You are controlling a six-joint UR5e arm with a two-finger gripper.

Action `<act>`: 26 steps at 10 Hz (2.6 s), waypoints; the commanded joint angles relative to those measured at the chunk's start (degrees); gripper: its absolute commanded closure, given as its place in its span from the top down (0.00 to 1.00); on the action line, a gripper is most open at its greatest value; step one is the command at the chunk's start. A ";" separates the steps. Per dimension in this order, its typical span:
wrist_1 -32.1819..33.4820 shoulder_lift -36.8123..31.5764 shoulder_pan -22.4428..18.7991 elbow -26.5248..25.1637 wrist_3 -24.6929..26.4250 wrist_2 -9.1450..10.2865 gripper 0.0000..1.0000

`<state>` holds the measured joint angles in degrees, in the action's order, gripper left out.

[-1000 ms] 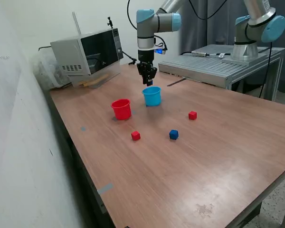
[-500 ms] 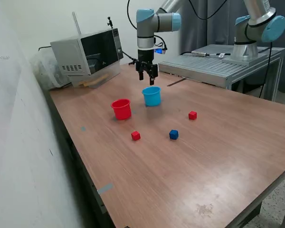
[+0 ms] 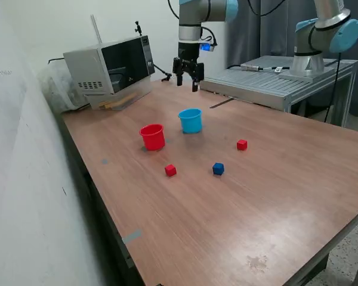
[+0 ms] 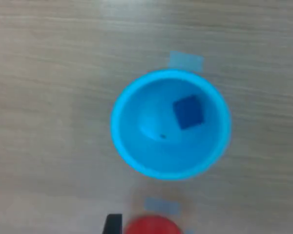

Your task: Place red objects in the red bin, and blue objects in the blue bin.

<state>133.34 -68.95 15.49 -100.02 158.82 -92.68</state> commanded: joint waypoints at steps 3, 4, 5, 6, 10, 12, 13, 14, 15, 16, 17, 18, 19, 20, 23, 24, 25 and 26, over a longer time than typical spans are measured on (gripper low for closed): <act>-15.44 -19.88 -9.85 -2.55 0.44 -0.40 1.00; -17.39 -21.21 -10.65 -2.46 0.70 -0.31 1.00; -17.67 -21.83 -12.13 -2.46 1.05 -0.22 1.00; -17.67 -21.92 -14.67 -2.37 2.19 -0.22 1.00; -17.41 -15.73 -28.29 4.53 6.40 1.26 1.00; -16.88 -7.20 -29.28 9.82 7.30 1.71 1.00; -15.31 -3.07 -29.29 11.06 7.30 1.80 1.00; -11.30 0.62 -29.20 11.16 7.30 1.80 1.00; -7.69 3.97 -28.76 11.08 7.30 1.71 1.00; -4.87 7.31 -27.80 11.16 7.30 1.71 1.00; -2.32 11.95 -25.44 11.34 7.38 1.54 1.00; -0.55 14.70 -24.38 11.78 8.69 1.10 1.00; 0.69 16.64 -23.58 11.95 12.10 1.01 1.00; 1.65 17.79 -22.70 11.87 12.83 1.01 1.00; 3.86 19.38 -22.61 12.04 12.92 1.19 1.00; 3.95 19.64 -23.13 12.57 13.01 1.19 1.00; 4.21 20.34 -23.22 13.44 13.62 1.36 1.00; 4.47 21.83 -23.31 15.36 14.76 1.45 1.00</act>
<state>136.82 -49.61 -7.57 -87.23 171.94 -91.43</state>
